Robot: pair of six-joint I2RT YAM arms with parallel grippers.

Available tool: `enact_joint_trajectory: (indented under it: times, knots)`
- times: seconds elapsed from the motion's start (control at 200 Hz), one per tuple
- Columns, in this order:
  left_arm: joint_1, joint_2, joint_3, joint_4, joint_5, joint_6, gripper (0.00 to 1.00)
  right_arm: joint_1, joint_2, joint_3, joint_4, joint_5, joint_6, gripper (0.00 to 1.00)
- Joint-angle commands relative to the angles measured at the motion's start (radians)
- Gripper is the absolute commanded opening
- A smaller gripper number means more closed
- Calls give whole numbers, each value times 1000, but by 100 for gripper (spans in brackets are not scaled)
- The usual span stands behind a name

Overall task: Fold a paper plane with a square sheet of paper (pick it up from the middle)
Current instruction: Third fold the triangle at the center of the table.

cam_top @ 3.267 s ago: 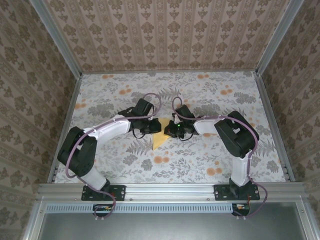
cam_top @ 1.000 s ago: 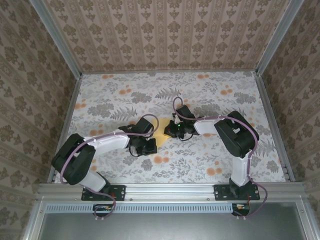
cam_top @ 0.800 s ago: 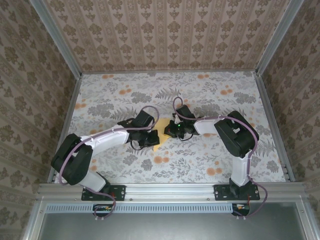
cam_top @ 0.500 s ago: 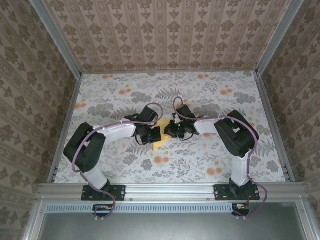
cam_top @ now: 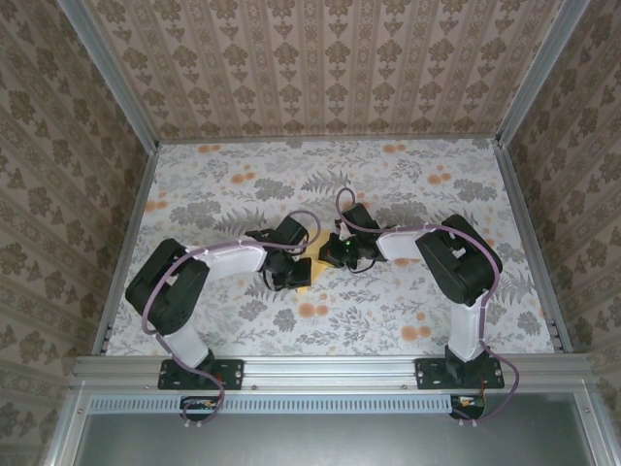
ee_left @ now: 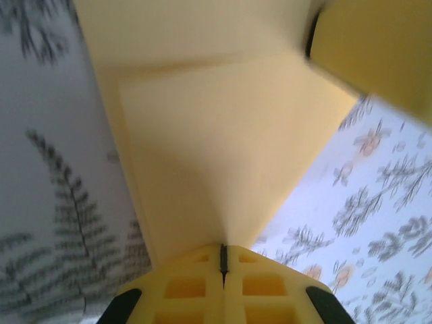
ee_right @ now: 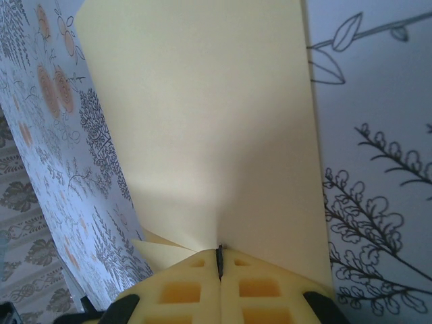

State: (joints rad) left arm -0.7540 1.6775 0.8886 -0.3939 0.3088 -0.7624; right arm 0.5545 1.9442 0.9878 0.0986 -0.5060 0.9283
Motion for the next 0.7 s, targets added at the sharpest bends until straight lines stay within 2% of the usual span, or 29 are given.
enact_joint_trajectory:
  times: [0.0, 0.245, 0.4, 0.555, 0.695]
  knots:
    - [-22, -39, -66, -158, 10, 42, 0, -5, 67, -62, -166, 110, 18, 1]
    - [-15, -177, -79, -183, -3, 57, 0, -5, 9, -137, -145, 147, 66, 1]
    - [-12, -228, -72, -67, -20, 7, 0, -4, -43, -223, -72, 208, 171, 1]
    - [-30, -166, -70, 95, 8, -66, 0, -2, -62, -247, -30, 221, 218, 1]
    - [-46, -71, -12, 82, -24, -73, 0, -2, -65, -238, -34, 218, 215, 1]
